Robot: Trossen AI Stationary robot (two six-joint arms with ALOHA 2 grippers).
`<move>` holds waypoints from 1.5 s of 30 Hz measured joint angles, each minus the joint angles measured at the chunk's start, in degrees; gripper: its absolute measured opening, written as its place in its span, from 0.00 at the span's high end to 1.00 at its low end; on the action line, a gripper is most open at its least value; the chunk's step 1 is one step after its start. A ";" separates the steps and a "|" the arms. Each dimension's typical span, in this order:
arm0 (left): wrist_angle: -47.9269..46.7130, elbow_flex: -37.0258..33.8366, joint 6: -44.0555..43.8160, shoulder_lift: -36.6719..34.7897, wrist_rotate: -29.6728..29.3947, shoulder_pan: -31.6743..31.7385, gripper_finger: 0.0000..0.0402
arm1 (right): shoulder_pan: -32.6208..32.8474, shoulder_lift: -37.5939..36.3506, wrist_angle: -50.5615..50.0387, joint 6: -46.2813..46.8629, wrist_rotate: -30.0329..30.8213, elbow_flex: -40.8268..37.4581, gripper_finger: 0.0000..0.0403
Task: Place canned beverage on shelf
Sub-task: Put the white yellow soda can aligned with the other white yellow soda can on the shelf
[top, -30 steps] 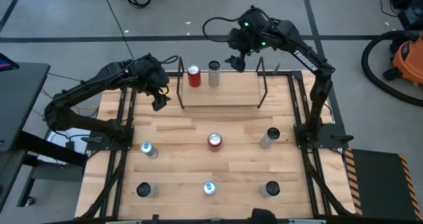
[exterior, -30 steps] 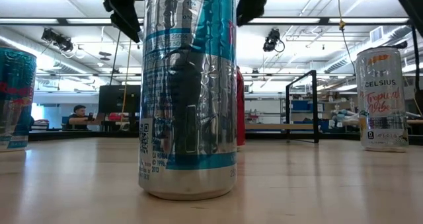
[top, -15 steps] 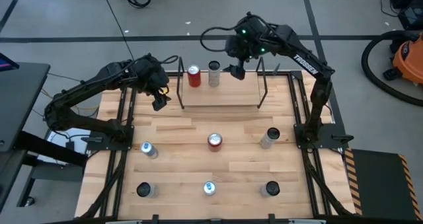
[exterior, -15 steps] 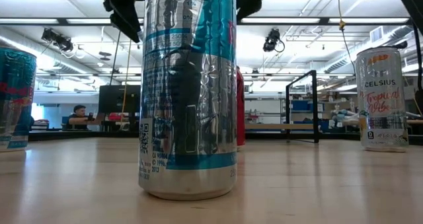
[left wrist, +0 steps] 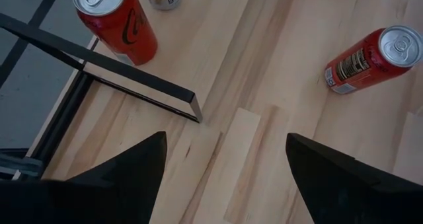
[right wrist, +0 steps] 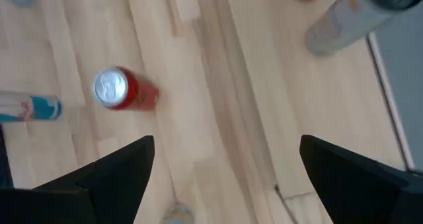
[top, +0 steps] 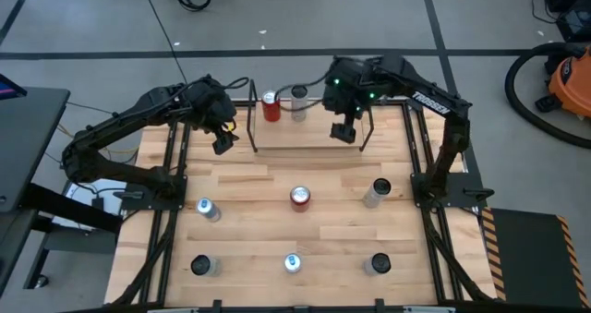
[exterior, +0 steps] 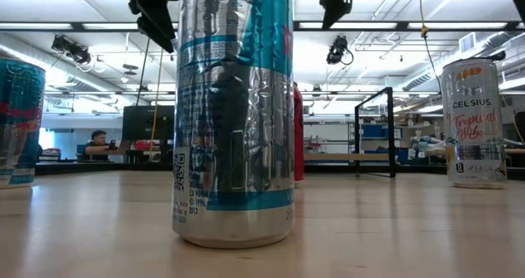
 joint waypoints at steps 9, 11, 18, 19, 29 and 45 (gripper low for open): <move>0.04 0.00 0.95 0.00 0.00 0.02 0.22 | 6.45 -9.25 0.19 4.78 6.52 -15.42 0.04; 0.06 0.00 0.91 0.00 0.01 0.02 0.22 | 7.09 -13.36 0.09 7.78 7.19 -20.88 0.05; 0.13 0.00 0.85 0.00 0.01 0.02 0.22 | 10.65 -27.13 5.37 19.45 7.39 -37.61 0.04; 0.17 0.00 0.83 0.00 0.00 0.02 0.22 | 11.33 -28.66 5.66 21.19 7.39 -39.41 0.04; 1.14 0.00 -0.63 0.00 0.00 0.02 0.22 | 20.29 -34.78 7.43 34.01 7.78 -53.63 0.05; 1.81 0.00 -0.64 0.00 0.02 0.01 0.22 | 27.23 -30.82 13.20 43.06 8.56 -61.41 0.05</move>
